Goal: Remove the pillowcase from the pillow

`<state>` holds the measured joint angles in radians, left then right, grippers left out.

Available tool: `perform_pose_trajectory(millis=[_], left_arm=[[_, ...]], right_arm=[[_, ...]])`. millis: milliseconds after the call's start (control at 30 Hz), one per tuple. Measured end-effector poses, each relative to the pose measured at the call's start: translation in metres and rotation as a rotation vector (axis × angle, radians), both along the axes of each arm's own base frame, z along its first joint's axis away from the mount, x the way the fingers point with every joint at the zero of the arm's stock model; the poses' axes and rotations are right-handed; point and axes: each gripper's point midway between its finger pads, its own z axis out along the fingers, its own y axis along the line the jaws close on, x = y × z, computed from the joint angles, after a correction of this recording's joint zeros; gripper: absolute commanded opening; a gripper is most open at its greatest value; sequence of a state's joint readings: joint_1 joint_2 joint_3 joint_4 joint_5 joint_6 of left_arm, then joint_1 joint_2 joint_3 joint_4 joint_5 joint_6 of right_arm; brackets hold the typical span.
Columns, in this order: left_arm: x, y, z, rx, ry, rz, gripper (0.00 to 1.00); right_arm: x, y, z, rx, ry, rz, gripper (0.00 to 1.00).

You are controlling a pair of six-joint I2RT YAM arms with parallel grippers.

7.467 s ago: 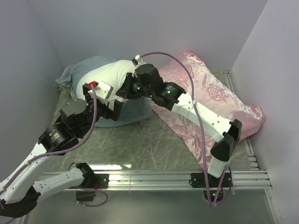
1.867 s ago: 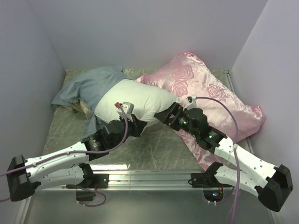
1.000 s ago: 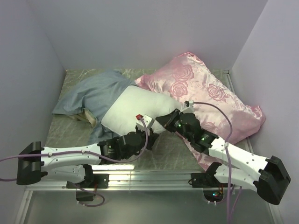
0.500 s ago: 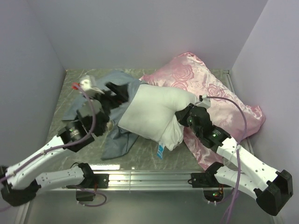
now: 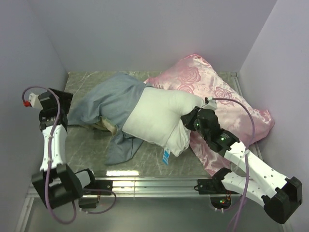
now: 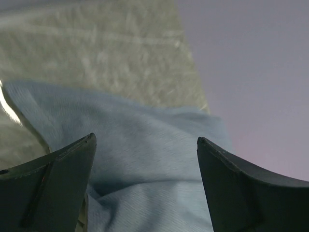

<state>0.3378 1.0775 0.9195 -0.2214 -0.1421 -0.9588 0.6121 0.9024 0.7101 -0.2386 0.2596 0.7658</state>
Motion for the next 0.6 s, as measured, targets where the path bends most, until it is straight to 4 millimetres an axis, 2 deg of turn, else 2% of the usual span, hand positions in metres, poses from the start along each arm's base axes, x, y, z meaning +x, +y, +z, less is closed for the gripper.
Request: perform_pose_trajectory(millis=[100, 167, 333, 467, 600], left_arm=[[0.011, 0.000, -0.053, -0.151, 0.072, -0.047, 0.90], [0.019, -0.007, -0.072, -0.236, 0.088, -0.093, 0.90], [0.043, -0.015, -0.086, -0.342, 0.073, -0.164, 0.90], [0.053, -0.012, -0.085, -0.362, 0.061, -0.166, 0.91], [0.064, -0.008, -0.095, -0.389, 0.071, -0.154, 0.88]], right_arm=[[0.000, 0.003, 0.004, 0.004, 0.000, 0.018, 0.00], [0.000, 0.005, 0.006, 0.006, 0.001, 0.028, 0.00], [0.000, 0.007, 0.006, 0.008, 0.004, 0.043, 0.00], [-0.002, 0.009, 0.007, 0.011, 0.004, 0.056, 0.00], [-0.005, 0.012, 0.012, 0.028, -0.003, 0.078, 0.00]])
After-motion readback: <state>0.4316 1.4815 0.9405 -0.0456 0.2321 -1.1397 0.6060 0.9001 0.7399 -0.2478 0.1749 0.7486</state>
